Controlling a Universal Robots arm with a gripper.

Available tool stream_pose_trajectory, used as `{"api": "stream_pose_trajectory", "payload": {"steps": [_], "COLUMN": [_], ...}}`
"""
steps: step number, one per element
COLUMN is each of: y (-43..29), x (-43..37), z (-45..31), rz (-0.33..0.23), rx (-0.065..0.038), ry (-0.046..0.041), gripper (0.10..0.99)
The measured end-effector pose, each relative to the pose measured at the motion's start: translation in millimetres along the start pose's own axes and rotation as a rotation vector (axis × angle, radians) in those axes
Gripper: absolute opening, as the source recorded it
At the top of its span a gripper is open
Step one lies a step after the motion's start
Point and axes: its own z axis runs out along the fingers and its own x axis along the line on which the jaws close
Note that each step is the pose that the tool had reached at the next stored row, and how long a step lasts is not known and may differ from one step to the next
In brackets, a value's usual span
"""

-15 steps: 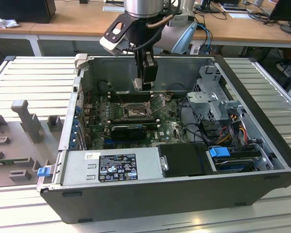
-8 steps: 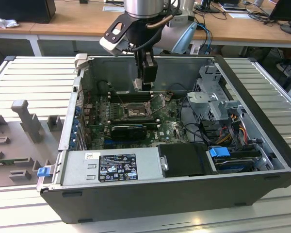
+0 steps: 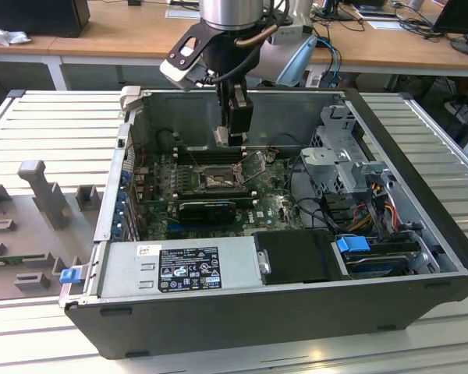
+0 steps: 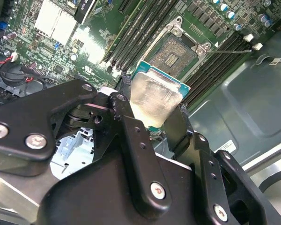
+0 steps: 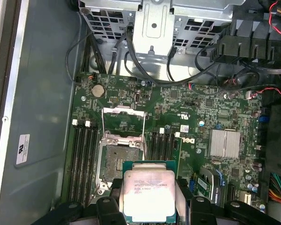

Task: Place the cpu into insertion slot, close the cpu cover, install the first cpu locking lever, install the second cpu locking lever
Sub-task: 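Place the cpu into insertion slot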

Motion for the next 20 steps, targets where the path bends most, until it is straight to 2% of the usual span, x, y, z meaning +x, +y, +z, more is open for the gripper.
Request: {"api": "stream_pose_trajectory", "payload": {"steps": [20], "y": [-0.4], "x": [-0.1], "z": [5.9], "rz": [0.028], "rx": [-0.001], "ry": [-0.0021], "gripper": [0.529]}}
